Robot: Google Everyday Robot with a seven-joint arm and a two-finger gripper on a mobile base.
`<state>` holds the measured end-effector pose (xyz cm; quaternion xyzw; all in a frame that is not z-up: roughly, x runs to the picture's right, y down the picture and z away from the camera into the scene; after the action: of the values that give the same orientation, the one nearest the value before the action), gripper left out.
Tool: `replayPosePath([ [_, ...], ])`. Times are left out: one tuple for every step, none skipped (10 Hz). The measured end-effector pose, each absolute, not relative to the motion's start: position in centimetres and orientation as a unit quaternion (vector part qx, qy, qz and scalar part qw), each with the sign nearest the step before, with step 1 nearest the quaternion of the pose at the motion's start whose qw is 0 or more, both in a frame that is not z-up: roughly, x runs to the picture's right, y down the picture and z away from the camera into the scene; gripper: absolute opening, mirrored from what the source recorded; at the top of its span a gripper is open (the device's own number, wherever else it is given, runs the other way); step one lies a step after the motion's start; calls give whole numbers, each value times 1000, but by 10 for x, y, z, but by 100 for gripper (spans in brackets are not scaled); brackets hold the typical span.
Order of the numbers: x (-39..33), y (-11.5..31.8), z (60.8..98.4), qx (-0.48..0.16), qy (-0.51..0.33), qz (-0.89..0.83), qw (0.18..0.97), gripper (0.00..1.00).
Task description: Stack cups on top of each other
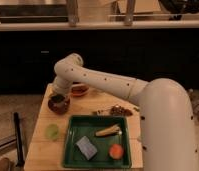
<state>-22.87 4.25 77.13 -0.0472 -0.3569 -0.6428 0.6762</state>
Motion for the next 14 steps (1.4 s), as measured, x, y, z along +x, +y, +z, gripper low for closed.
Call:
replayPosePath([
  [-239,54,763,-49,-360,-641,676,2],
  [-247,64,756,-51,-363,-639,676,2],
  [-255,77,746,-56,-365,-637,677,2],
  [-260,85,741,-60,-367,-635,678,2],
  [-270,97,733,-67,-371,-632,677,2],
  [-274,103,728,-74,-373,-630,677,2],
  [-277,111,724,-82,-376,-626,678,2],
  [-280,116,720,-89,-378,-625,677,2],
  [-281,121,719,-96,-379,-624,676,2],
  [-282,126,716,-103,-381,-623,675,2],
  [-281,130,715,-110,-382,-623,674,2],
  [-279,133,716,-117,-383,-622,673,2],
  [-277,135,715,-123,-384,-622,671,2],
  [-277,137,715,-126,-386,-623,668,2],
])
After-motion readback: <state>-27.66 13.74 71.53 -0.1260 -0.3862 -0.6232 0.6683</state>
